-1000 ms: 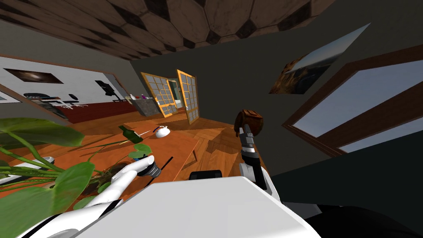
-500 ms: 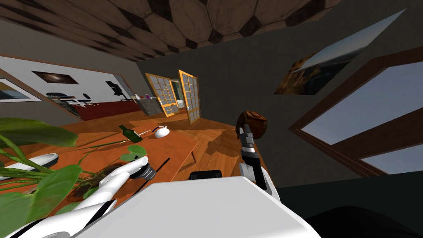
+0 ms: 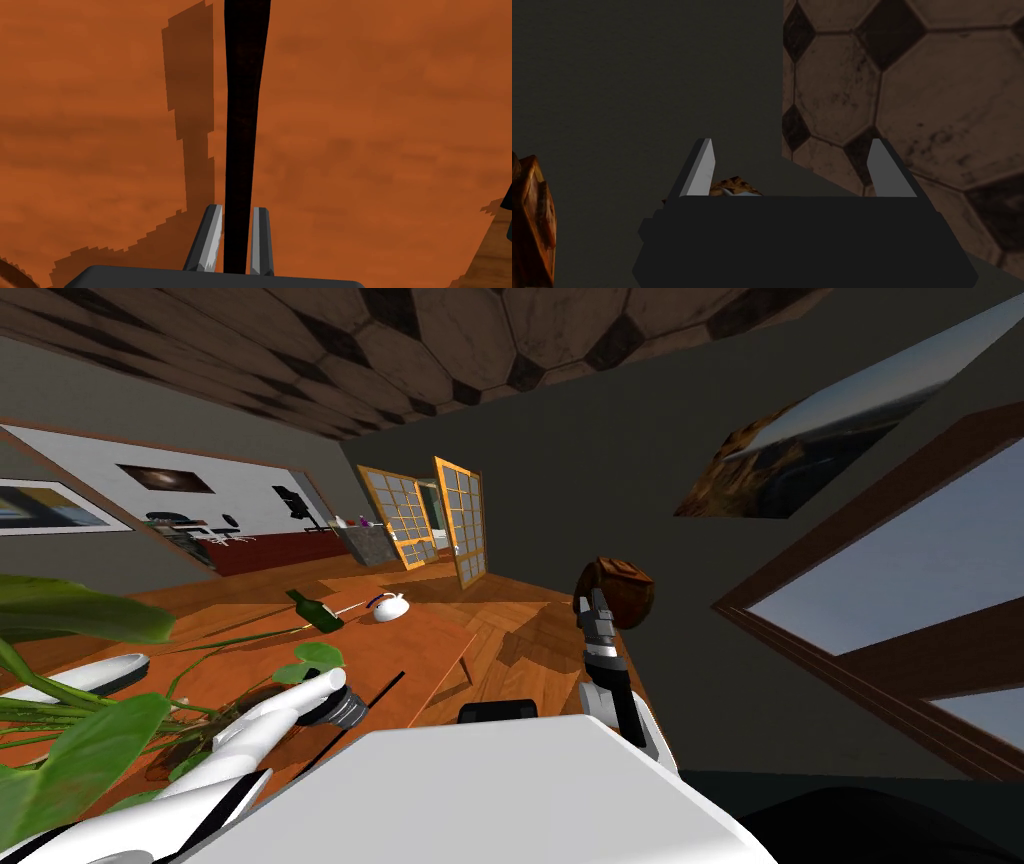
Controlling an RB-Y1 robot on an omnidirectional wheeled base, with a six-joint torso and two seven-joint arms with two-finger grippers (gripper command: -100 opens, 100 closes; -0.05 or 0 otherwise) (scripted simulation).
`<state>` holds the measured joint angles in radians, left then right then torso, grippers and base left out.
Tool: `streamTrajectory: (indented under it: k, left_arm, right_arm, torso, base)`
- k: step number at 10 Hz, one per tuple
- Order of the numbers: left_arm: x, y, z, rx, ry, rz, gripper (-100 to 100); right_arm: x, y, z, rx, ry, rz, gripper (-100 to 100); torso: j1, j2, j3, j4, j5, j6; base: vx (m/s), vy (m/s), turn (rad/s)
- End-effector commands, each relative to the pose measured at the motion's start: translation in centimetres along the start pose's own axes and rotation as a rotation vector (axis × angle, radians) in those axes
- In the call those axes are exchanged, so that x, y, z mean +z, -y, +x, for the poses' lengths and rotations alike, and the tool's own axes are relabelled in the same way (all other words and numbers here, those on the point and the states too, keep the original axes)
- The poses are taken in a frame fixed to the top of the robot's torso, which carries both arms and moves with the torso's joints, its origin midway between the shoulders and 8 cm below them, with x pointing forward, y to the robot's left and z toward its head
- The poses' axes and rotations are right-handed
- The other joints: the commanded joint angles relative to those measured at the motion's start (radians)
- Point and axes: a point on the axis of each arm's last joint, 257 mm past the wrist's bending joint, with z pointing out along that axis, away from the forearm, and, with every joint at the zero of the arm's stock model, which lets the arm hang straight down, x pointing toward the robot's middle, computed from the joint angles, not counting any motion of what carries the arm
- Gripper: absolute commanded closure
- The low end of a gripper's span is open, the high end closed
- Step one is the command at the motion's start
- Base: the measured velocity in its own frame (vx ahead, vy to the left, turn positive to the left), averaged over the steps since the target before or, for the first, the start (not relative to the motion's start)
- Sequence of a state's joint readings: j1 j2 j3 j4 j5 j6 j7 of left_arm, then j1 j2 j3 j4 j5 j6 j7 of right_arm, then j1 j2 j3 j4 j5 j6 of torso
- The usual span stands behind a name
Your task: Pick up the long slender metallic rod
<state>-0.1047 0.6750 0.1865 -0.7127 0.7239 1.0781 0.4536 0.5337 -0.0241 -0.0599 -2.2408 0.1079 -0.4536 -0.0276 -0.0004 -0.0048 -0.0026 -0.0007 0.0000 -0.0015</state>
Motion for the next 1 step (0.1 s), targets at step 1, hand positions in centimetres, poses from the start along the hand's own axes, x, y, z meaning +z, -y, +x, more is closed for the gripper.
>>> streamTrajectory:
  k: [1]
  left_arm:
    - [0.0,0.0,0.0,0.0,0.0,0.0,0]
  right_arm:
    - [0.0,0.0,0.0,0.0,0.0,0.0,0]
  torso:
    - [0.0,0.0,0.0,0.0,0.0,0.0]
  base:
    - [0.004,-0.008,-0.003]
